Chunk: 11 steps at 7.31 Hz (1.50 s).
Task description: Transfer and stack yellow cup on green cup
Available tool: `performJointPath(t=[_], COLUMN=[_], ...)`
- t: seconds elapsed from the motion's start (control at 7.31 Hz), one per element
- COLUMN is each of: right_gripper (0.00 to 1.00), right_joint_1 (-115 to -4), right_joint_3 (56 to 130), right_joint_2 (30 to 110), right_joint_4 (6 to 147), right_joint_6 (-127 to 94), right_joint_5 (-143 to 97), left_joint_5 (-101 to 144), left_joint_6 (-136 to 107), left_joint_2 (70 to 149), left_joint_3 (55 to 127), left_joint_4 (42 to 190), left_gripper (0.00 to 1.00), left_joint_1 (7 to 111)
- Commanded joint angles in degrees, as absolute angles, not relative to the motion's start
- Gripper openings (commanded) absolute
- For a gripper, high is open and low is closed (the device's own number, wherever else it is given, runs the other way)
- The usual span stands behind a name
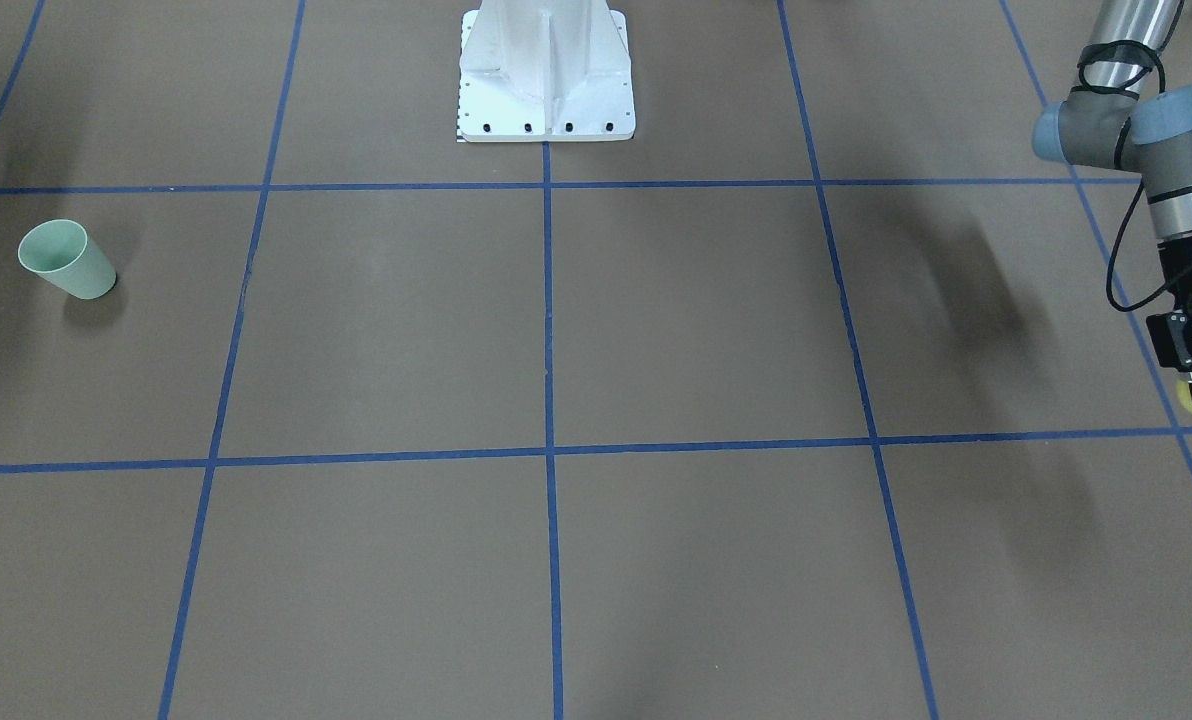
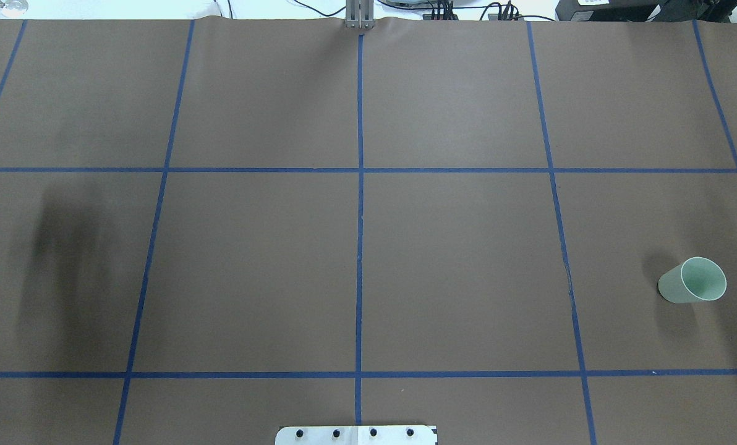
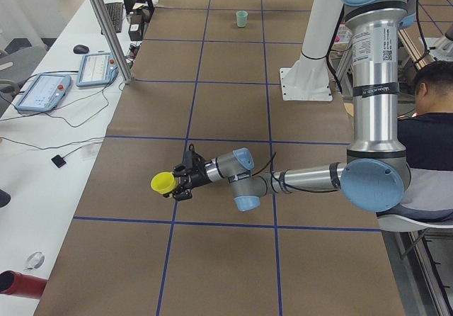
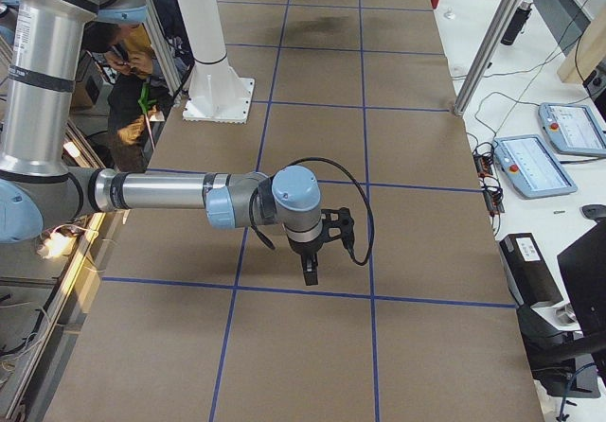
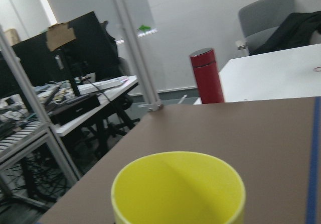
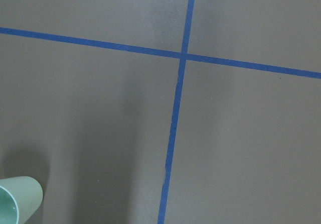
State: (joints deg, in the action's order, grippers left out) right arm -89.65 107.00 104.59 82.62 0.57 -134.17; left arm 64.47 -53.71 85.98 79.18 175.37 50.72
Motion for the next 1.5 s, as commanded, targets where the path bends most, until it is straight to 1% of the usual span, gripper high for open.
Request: performJointPath(t=[0.0,0.27,0.41,0.68,0.96,1.09,1.23,1.37], right_gripper=[1.00,1.00,1.00,1.00,1.00,1.00,1.00,1.00], right_joint_1=[-89.6,-89.6,-89.6,-89.6,-89.6,-89.4,-89.2,-88.9], right_joint_3=[107.2,107.3,107.2,107.0,107.1,106.7,106.7,107.2], right_joint_2=[104.5,104.2,102.9,100.6,98.6,98.4,96.1,94.2], right_joint_4=[82.6,82.6,82.6,82.6,82.6,82.8,82.9,82.6], right_joint_6=[0.5,0.5,0.4,0.5,0.5,0.5,0.2,-5.5], right_joint_5=[-134.5,-135.6,-136.1,-140.2,-147.3,-150.9,-153.7,-156.2], left_joint_5=[73.5,78.0,80.9,91.6,103.0,108.9,114.1,114.6], left_joint_6=[-40.4,-35.9,-32.0,-31.6,-24.7,-24.5,-24.5,-24.4], left_joint_2=[89.4,94.5,96.1,102.6,109.0,109.8,113.3,115.6], left_joint_3=[84.0,84.9,85.1,84.9,84.6,84.7,84.6,84.6], left_joint_4=[183.7,191.0,191.1,190.8,190.5,189.9,189.1,186.8], left_gripper=[0.00,0.00,0.00,0.00,0.00,0.00,0.00,0.00], left_joint_1=[49.8,41.4,39.1,36.9,36.3,36.4,36.5,36.5])
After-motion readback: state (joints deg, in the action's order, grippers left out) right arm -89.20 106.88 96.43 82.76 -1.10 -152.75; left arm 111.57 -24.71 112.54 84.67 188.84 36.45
